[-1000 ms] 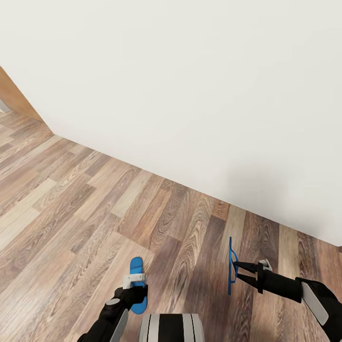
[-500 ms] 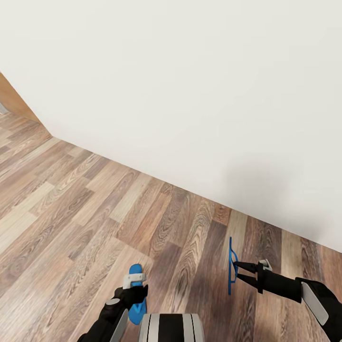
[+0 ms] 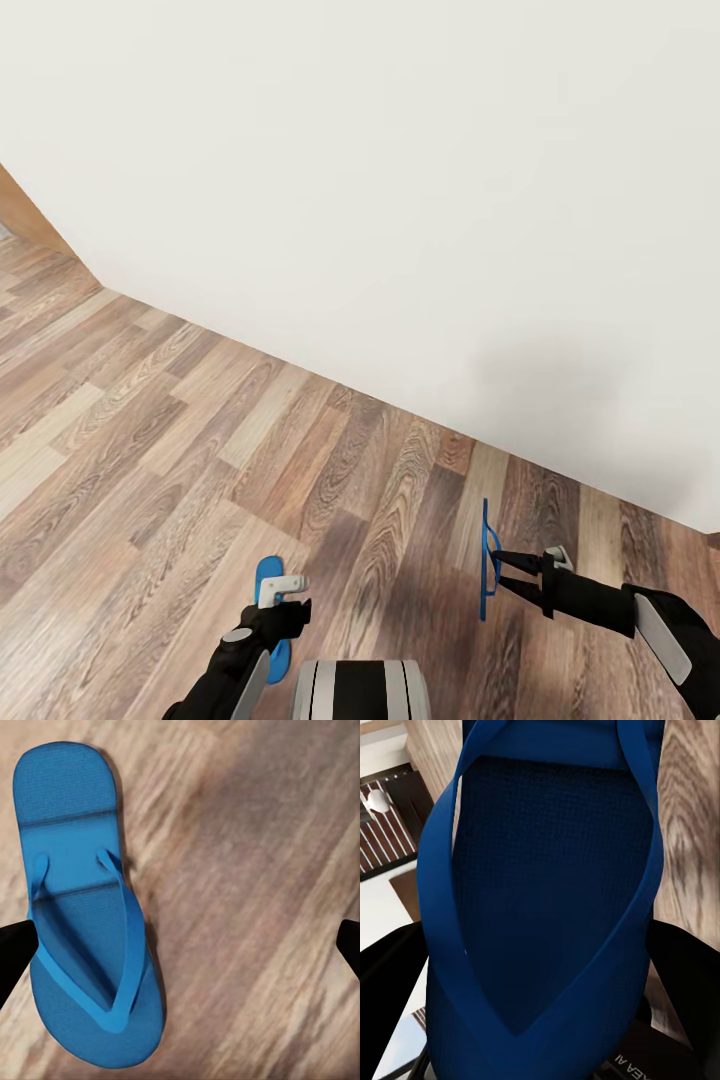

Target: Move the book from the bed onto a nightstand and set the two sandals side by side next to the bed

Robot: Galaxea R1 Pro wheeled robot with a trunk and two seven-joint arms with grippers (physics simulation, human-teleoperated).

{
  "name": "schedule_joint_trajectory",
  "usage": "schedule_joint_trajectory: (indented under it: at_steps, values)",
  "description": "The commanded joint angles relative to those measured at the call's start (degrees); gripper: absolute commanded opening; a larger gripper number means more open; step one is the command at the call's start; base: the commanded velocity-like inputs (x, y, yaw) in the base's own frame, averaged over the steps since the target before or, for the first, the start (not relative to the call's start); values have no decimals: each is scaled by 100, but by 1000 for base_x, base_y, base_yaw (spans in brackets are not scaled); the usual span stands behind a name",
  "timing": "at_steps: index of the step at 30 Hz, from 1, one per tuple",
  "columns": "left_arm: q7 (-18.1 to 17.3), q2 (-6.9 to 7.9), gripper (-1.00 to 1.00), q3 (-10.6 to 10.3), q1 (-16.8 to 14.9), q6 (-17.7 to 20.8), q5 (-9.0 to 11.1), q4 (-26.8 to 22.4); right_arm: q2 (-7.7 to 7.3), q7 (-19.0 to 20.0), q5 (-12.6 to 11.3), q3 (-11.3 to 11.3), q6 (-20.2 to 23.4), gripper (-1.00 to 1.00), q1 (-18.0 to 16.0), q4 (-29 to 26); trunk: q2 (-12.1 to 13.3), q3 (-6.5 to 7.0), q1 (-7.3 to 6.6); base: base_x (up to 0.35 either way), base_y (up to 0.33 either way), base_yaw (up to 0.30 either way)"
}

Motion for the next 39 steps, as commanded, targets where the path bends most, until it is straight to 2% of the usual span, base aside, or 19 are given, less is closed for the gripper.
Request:
schedule_joint_trajectory:
  at_steps: [1,10,15,22,39]
  values:
    - [51,3,100,-18,-1,25,61,-9,0,29,11,-7,23,-100,-3,1,-1,-4,-1,0,-6,0]
    - [51,11,100,-2,-1,12,59,-9,0,28,11,-7,23,-100,-2,1,-1,-4,-1,0,160,0]
    - [54,186,100,16,-1,-109,57,-9,0,29,11,-7,23,-100,0,1,-1,-4,-1,0,47,0]
    - [72,221,100,18,-1,-140,52,-9,0,32,7,-7,23,-100,-2,1,-1,-4,-1,1,2,0]
    - [86,224,100,15,-1,-142,52,-9,0,31,5,-7,23,-100,-4,1,-1,-4,-1,71,-196,0]
